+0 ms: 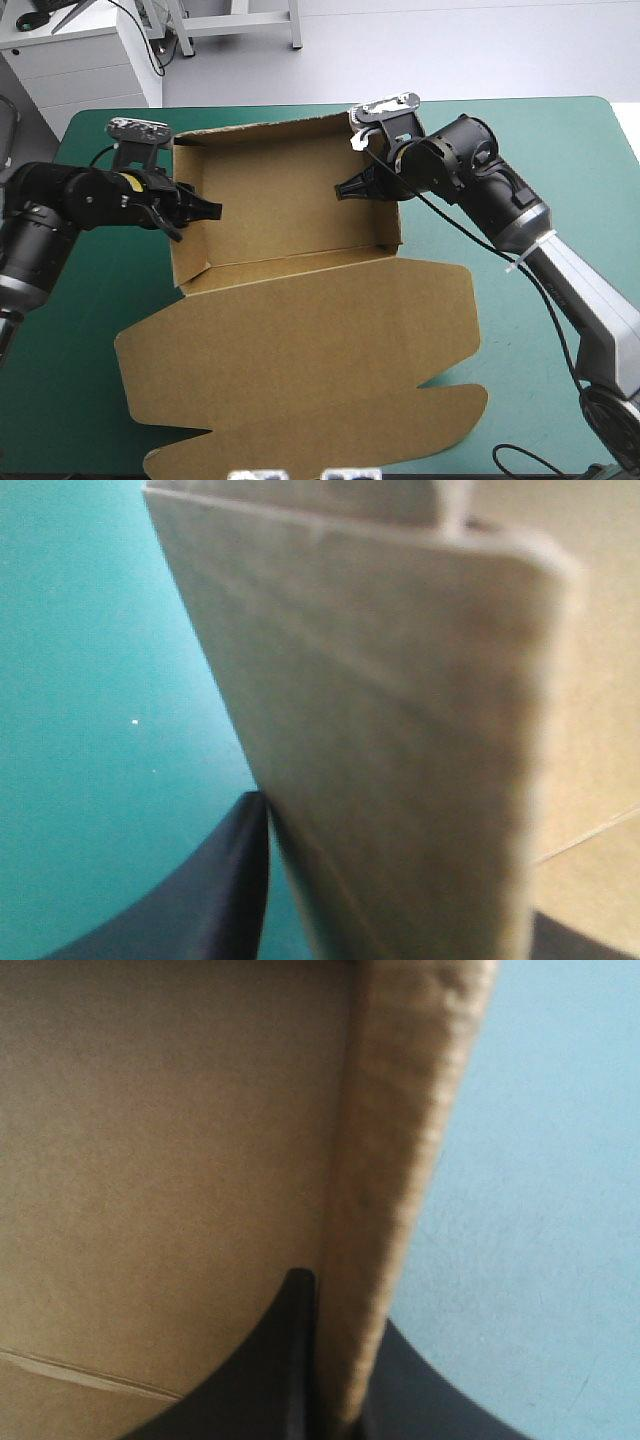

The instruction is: Fold the box

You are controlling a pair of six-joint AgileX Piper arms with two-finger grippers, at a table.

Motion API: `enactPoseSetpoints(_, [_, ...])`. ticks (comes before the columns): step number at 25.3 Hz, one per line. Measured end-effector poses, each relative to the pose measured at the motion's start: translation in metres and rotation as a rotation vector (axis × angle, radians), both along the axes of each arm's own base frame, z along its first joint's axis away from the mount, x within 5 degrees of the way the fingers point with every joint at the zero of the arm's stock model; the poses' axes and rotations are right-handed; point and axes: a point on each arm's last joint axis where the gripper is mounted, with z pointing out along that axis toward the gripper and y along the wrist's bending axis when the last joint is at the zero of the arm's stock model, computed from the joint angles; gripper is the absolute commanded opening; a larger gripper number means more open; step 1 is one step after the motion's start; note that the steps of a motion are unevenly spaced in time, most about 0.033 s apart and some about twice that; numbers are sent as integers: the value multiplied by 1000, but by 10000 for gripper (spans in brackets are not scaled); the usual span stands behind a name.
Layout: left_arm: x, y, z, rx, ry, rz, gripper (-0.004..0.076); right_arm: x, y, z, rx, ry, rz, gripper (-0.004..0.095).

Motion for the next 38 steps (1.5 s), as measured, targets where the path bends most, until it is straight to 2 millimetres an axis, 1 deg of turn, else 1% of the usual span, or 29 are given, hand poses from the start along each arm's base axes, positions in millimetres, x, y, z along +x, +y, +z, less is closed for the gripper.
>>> enactPoseSetpoints(1, [3,-5,-5,40,5,-11,-8,1,0,-8,-13,23,-8,0])
enactPoseSetpoints(5, [15,-18,-21,125,43,-29,-8,3,-2,-26,-39,78,-29,0])
enactPoseSetpoints(7, [19,-21,-28,145,63,-31,-8,2,-2,-31,-47,93,-35,0])
enactPoseSetpoints(11, [26,-23,-35,155,89,-26,-8,2,-3,-34,-53,102,-38,0])
enactPoseSetpoints(26, [28,-24,-38,159,96,-29,-6,3,-2,-36,-53,110,-37,0])
enactPoseSetpoints(38, [26,-29,-38,119,102,-85,-8,3,-4,-37,-67,118,-42,0])
